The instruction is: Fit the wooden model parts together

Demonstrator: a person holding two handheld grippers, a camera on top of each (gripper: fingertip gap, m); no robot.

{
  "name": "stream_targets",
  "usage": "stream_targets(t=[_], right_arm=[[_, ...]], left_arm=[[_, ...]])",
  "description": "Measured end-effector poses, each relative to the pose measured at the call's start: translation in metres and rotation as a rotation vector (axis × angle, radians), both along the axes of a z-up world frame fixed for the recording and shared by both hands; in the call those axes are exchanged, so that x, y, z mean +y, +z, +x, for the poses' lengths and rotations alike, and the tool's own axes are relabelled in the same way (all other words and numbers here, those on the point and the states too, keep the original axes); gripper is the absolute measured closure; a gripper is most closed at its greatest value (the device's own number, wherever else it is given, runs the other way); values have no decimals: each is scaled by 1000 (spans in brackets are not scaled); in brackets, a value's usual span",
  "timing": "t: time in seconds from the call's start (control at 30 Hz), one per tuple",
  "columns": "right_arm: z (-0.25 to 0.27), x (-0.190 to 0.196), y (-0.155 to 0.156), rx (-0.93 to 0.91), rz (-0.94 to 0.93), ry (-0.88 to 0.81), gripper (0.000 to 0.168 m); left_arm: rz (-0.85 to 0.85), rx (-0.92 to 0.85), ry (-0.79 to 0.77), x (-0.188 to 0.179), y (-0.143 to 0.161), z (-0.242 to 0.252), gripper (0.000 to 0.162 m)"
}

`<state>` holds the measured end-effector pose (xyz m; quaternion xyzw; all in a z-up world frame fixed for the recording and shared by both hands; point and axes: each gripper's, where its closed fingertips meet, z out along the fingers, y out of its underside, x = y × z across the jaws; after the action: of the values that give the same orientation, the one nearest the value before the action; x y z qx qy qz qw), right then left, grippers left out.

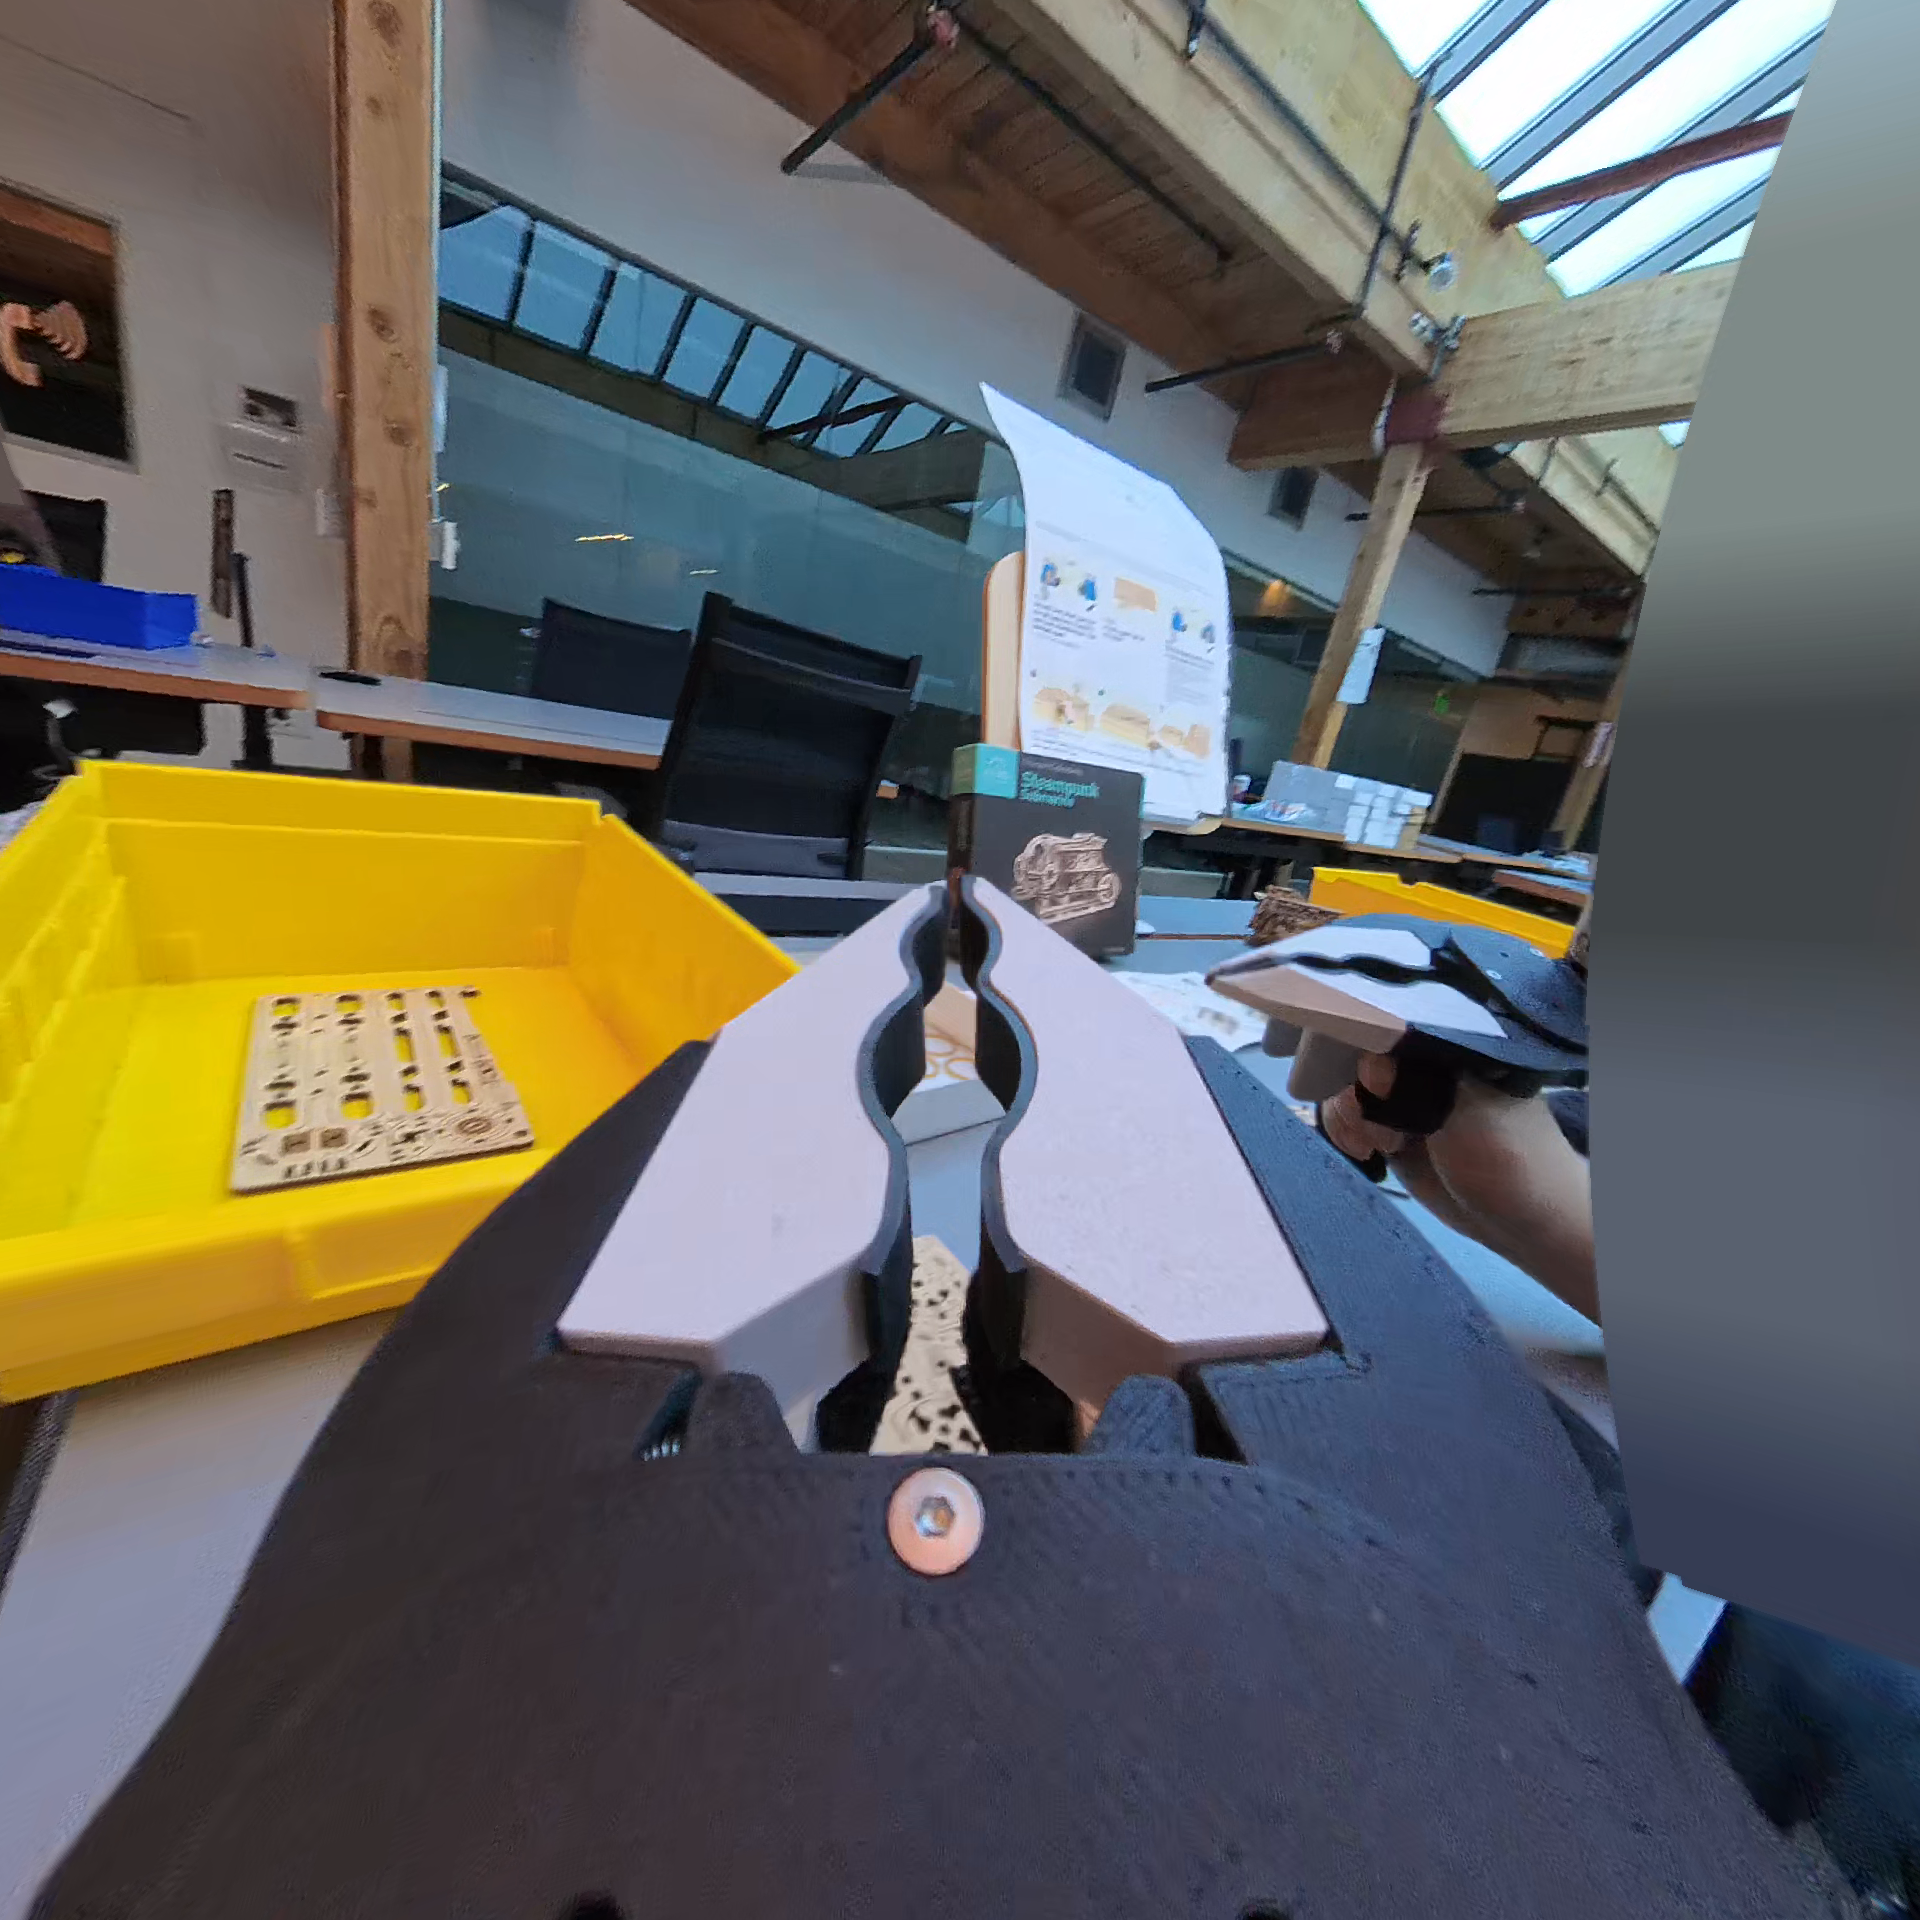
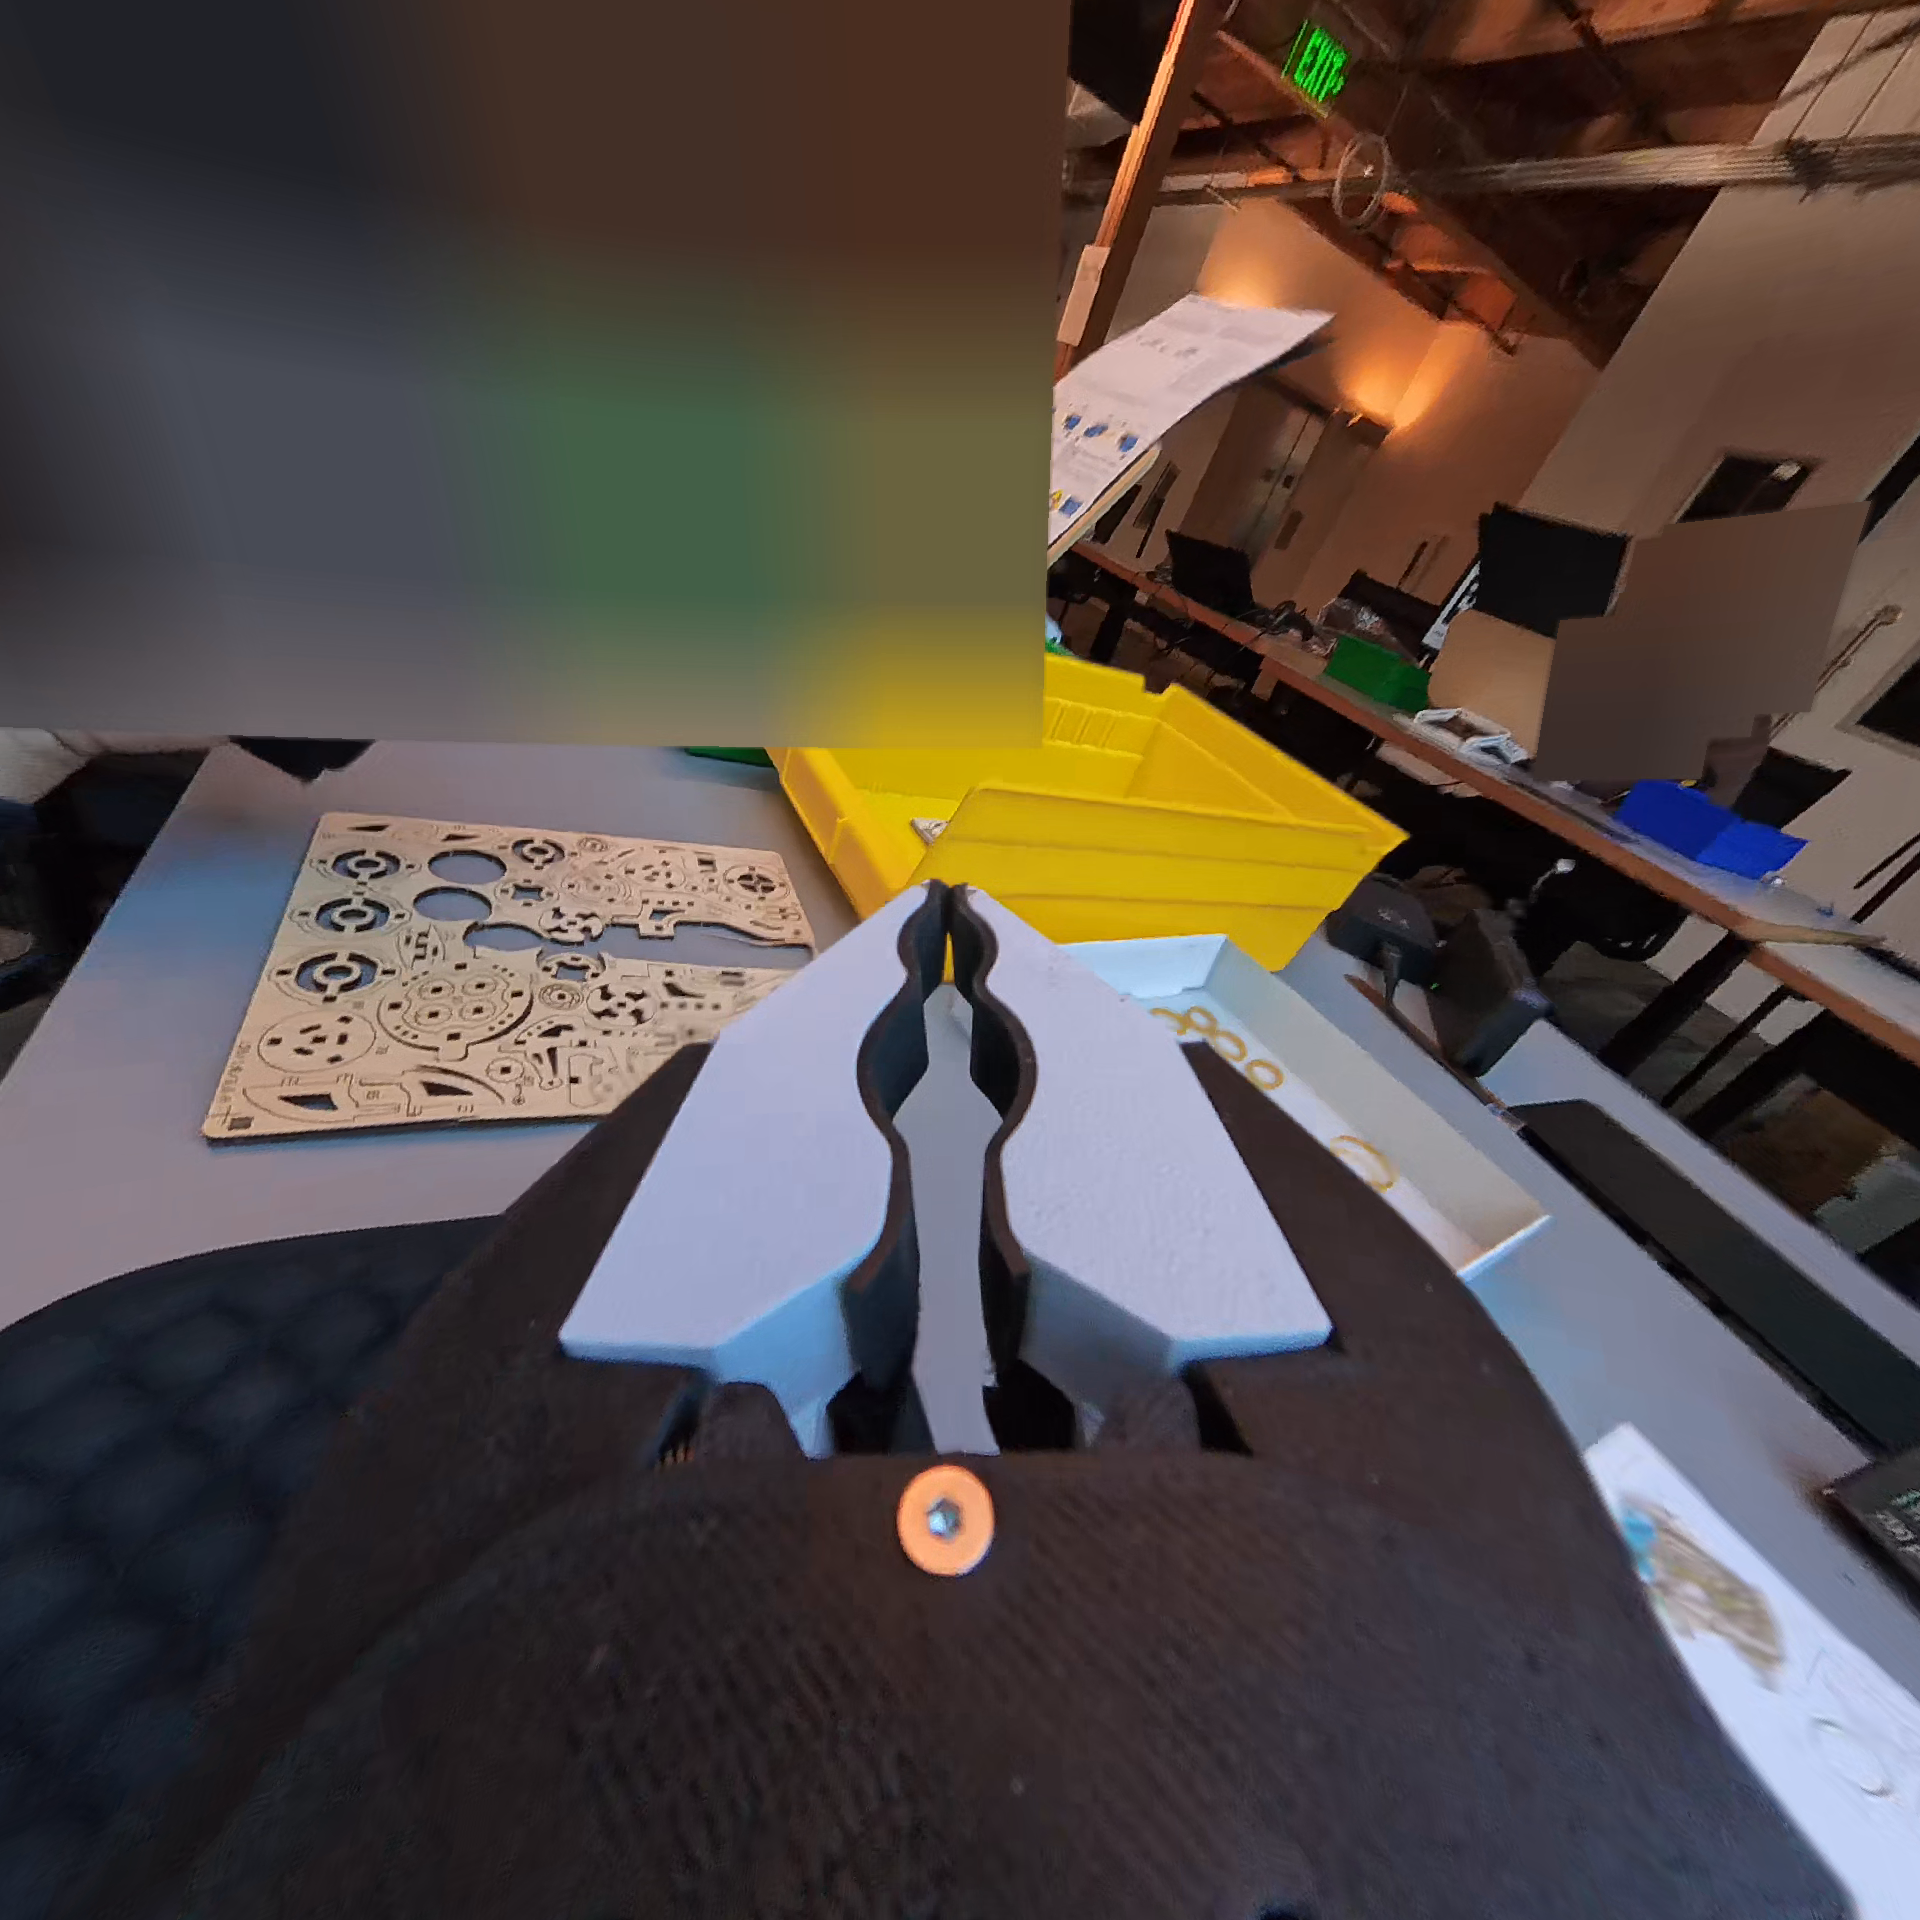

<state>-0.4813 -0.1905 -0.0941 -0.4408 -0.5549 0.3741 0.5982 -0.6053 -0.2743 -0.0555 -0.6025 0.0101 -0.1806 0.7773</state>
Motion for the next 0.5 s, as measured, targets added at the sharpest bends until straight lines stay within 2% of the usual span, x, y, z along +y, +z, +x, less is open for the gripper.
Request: stream_targets(t=[0.1, 0.2, 0.27, 0.33, 0.4, 0.5], right_arm=[[39, 11, 51, 105, 102, -103, 168], [113, 13, 112, 197, 142, -166, 159], [164, 21, 128, 160, 138, -209, 152], [206, 29, 118, 31, 94, -201, 146], [239, 34, 90, -130, 35, -154, 142], [279, 57, 47, -346, 40, -153, 139]], left_arm=[[-14, 34, -24, 7, 5, 18, 162], [-52, 109, -17, 15, 6, 41, 162], [-70, 143, -48, 19, 8, 65, 162], [-120, 196, -162, 22, 2, 102, 157], [-216, 263, -262, 25, -21, 134, 153], [-295, 231, -291, 36, -40, 164, 149]])
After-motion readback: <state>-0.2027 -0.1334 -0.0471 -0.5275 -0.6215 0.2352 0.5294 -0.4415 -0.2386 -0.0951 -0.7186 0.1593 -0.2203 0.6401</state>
